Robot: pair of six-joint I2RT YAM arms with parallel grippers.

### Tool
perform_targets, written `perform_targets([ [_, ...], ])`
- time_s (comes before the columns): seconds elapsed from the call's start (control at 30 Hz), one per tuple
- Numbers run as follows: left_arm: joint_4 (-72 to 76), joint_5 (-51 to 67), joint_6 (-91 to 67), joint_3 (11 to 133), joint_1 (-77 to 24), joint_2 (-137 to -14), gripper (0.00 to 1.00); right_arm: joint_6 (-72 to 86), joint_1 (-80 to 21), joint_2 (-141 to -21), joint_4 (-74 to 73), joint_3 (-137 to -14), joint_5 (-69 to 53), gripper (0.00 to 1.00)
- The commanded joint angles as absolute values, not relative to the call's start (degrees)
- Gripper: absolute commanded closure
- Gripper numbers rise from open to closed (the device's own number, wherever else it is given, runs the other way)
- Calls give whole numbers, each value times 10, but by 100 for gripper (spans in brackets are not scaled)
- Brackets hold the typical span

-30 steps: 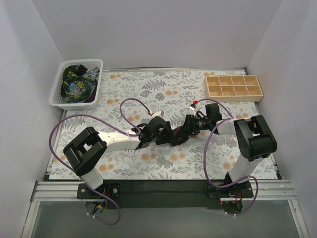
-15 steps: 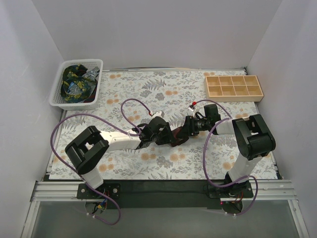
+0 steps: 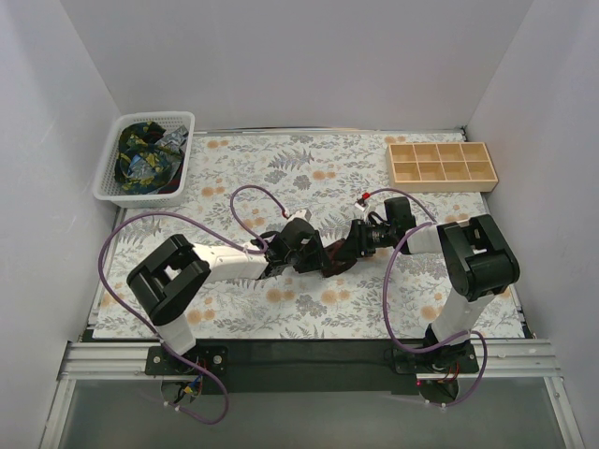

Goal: Roll the ties
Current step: Place the rolled tie into the container

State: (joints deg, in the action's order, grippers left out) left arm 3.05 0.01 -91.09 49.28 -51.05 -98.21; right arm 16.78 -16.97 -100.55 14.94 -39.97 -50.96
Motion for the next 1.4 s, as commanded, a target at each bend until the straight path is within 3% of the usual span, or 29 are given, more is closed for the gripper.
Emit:
perform_targets([
  [0.0,37,-1,-904,500,-511,-988,64,161,-192,-994,122,-402,-502,98],
  [0.07,38,-9,-904,492,-510,-965,59,156,-193,-984,120,-403,-492,99],
  [0.33,-20,-23,-871,472,-451,-817,7,97,-182,-940,3,-484,-405,99],
  [0.4,-62,-23,-854,485,-425,-773,2,75,-179,-930,-52,-510,-380,99],
  [0.63,-176,-10,-721,532,-292,-664,2,4,-121,-935,-204,-677,-257,99],
  [0.73,-206,-56,-657,536,-258,-633,2,3,-70,-956,-241,-758,-226,99],
  [1.0,-171,-220,-575,474,-256,-591,2,2,86,-1053,-278,-959,-193,99],
  [1.17,-146,-265,-568,428,-257,-599,2,-54,111,-1149,-293,-1106,-130,99],
  [1.37,-144,-313,-560,420,-258,-639,2,-155,121,-1221,-292,-1190,-25,99],
])
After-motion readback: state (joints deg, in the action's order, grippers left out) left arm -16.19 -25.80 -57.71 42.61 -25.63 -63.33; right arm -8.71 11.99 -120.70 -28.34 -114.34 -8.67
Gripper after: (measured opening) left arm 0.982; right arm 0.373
